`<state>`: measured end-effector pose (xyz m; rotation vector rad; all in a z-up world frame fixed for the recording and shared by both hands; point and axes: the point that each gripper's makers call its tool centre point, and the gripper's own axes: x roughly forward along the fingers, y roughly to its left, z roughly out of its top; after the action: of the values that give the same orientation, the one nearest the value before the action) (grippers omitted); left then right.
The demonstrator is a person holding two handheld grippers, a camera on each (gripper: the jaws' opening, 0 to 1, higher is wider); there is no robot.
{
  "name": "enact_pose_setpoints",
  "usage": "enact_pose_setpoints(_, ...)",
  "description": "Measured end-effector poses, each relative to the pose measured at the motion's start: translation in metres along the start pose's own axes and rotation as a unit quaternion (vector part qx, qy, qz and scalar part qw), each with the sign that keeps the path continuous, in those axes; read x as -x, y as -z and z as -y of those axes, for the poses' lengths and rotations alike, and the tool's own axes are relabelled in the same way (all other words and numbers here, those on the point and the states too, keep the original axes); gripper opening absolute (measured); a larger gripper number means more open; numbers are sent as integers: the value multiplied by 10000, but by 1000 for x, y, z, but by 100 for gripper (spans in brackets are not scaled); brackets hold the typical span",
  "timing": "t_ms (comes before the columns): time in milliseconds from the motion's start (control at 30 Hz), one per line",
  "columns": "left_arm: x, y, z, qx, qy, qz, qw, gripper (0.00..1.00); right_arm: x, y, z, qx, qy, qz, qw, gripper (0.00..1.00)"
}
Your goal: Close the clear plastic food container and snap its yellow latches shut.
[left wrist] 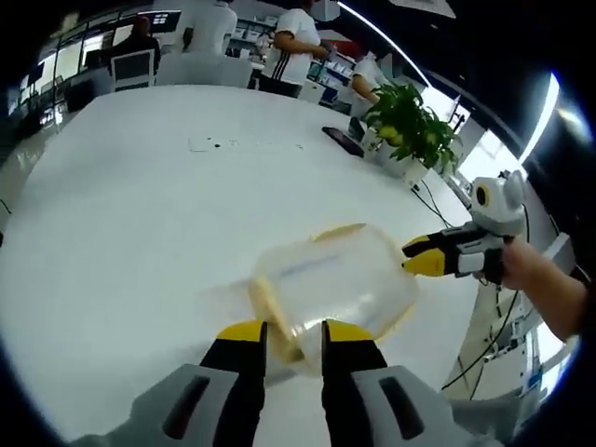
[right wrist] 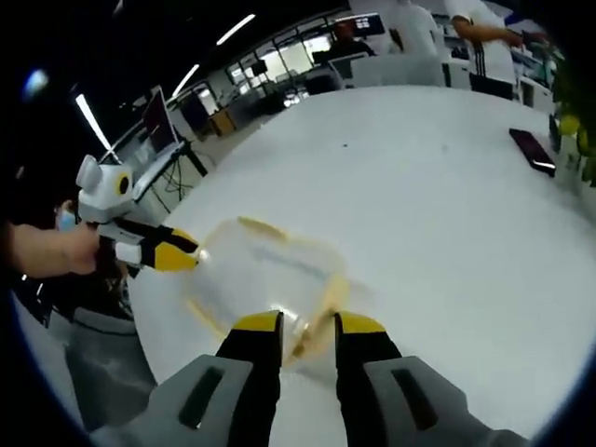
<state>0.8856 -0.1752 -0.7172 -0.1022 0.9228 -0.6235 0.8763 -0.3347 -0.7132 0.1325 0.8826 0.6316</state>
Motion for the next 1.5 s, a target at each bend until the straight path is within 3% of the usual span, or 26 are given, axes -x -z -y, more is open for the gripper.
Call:
enact_pose_setpoints(267, -1, 1, -1, 331, 65, -32, 9994, 16, 0, 1, 1, -368, -79, -9, 9993, 19)
enact_pose_setpoints(367, -1, 4, -1, 656, 134, -125, 9977, 17, 0, 2, 2, -538, -132, -25, 9985, 19)
enact_pose_setpoints(433, -1, 3, 0, 480, 144, -138, 9986, 17, -1, 2, 2, -634, -157, -32, 9979, 19)
enact_pose_setpoints(733, -3, 4, 0, 714, 242, -281, 9968, 17, -2, 3, 1, -921, -247, -148, 9953, 19)
enact_pose_setpoints(1433, -8, 3, 6, 681, 231, -410, 9966, 13, -5, 5, 4, -1200, -355, -349, 9915, 16)
enact_pose_setpoints(1500, -8, 3, 6, 659, 232, -424, 9967, 12, -6, 6, 5, -1394, -415, -382, 9886, 15)
